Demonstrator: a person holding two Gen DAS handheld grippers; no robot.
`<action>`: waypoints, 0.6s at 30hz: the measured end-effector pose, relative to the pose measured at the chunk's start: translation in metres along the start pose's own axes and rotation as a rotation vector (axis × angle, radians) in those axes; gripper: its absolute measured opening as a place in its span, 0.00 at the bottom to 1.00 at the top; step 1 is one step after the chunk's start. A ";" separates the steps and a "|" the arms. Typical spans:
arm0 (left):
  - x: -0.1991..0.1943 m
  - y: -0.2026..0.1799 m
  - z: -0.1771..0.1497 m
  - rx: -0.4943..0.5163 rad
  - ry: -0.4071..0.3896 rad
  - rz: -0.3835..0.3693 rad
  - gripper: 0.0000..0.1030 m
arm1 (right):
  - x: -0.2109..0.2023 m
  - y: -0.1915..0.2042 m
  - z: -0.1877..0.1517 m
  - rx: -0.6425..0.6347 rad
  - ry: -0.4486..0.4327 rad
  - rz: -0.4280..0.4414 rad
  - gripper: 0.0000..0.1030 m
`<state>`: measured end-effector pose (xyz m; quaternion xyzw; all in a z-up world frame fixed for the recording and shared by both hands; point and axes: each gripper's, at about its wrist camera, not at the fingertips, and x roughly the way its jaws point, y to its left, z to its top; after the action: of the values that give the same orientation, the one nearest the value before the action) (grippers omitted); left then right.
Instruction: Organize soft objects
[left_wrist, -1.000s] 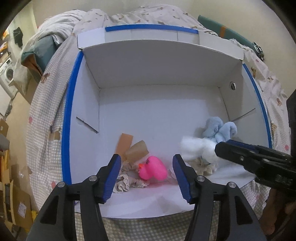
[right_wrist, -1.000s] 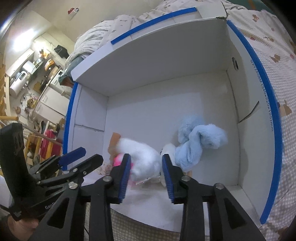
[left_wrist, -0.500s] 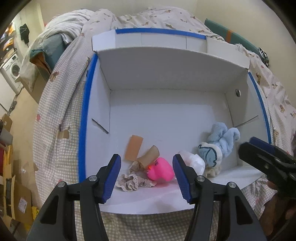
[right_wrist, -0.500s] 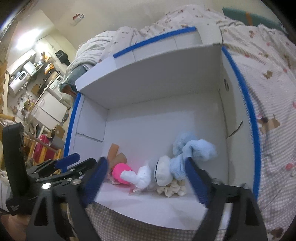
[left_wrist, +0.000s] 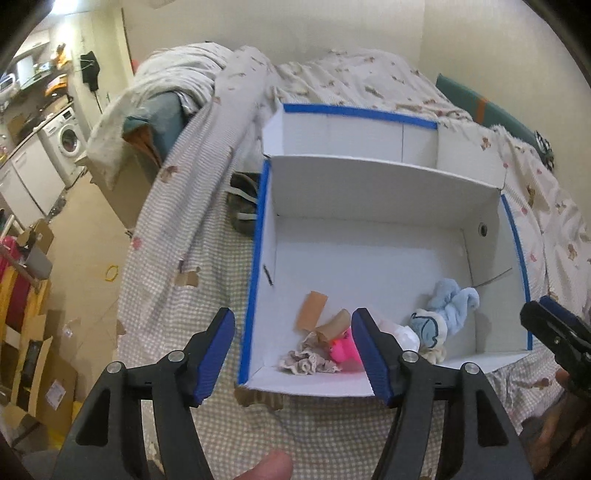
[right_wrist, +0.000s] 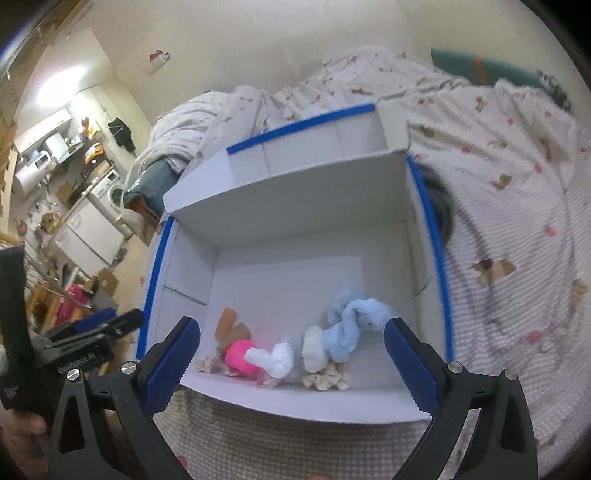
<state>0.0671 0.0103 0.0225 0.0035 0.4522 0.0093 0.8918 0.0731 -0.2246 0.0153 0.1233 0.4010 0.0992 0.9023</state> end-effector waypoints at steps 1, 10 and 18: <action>-0.006 0.002 -0.004 -0.002 -0.020 0.006 0.61 | -0.008 0.003 -0.002 -0.023 -0.032 -0.021 1.00; -0.036 0.016 -0.039 -0.066 -0.128 0.006 0.70 | -0.045 0.015 -0.022 -0.090 -0.166 -0.075 1.00; -0.045 0.014 -0.054 -0.021 -0.281 0.080 0.73 | -0.043 0.012 -0.036 -0.087 -0.193 -0.099 1.00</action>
<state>-0.0030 0.0236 0.0267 0.0137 0.3225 0.0490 0.9452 0.0169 -0.2195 0.0257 0.0732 0.3133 0.0597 0.9449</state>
